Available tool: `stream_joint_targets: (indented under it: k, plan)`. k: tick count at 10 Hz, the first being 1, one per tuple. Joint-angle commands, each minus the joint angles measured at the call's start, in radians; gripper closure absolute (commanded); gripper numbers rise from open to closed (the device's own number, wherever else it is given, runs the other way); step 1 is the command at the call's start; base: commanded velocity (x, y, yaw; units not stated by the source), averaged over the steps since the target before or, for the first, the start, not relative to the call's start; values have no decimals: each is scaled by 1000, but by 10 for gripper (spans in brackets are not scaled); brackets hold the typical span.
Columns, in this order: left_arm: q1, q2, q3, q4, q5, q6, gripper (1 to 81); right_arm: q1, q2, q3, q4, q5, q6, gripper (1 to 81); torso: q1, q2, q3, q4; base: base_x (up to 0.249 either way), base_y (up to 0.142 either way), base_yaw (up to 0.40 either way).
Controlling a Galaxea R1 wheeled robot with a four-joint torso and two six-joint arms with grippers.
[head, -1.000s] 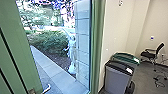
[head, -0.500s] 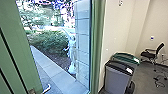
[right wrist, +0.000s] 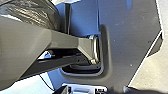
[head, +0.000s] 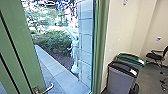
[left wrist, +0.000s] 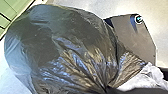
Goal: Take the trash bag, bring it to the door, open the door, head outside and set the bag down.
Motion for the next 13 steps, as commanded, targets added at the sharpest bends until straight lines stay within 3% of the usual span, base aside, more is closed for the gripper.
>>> stream_joint_targets:
  k: [1,8,13]
  plan:
    - [-55,-16,17,5,59,4,811,25,10,9,-8,-42,-6,10,0,0,0,0,0,0,140]
    - [-36,-118,166,5,58,4,811,10,-115,213,-17,-18,-10,10,0,0,0,0,0,0,145]
    - [-28,-138,194,5,56,4,811,7,-119,210,-24,-11,-10,10,0,0,0,0,0,0,196]
